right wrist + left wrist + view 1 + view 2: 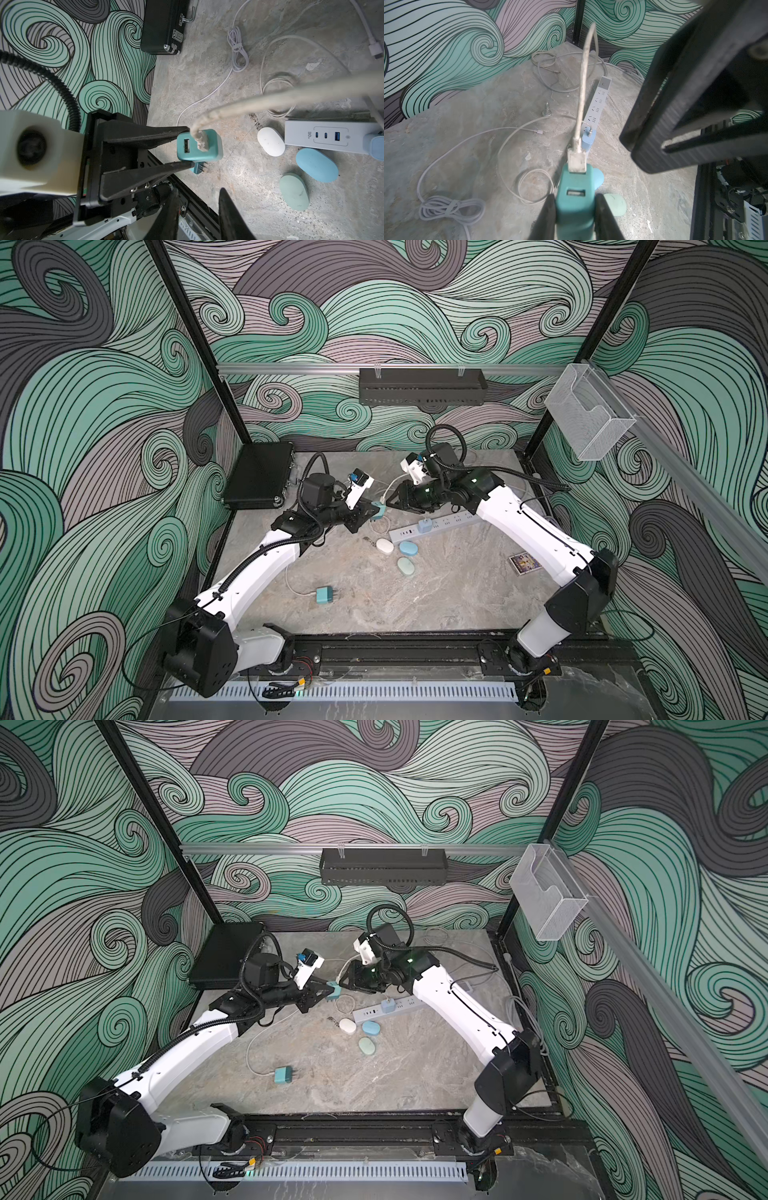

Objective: Charge the bluetooth headset
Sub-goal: Pick up the plug from the center of the board.

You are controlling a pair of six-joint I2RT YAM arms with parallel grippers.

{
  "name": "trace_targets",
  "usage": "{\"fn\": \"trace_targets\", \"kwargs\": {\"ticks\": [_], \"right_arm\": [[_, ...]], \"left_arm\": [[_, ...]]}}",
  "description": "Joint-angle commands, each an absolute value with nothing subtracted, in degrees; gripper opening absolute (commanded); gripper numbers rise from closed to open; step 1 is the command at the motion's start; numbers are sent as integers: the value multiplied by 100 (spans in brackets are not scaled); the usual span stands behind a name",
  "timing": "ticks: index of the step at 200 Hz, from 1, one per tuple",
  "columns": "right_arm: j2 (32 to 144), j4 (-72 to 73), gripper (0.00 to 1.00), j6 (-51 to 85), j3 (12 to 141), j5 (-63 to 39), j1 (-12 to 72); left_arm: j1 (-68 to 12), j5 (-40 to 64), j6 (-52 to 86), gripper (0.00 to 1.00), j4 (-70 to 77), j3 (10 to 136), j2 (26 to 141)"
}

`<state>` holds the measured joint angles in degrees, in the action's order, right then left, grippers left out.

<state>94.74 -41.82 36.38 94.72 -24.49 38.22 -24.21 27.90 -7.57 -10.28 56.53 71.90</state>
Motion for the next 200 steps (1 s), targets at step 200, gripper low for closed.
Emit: {"fn": "trace_targets", "kwargs": {"ticks": [200], "right_arm": [[9606, -3707, 18, 3945, 9422, -1441, 4078]], "left_arm": [[-2699, 2909, -666, 0, -884, 6012, 7115]]}}
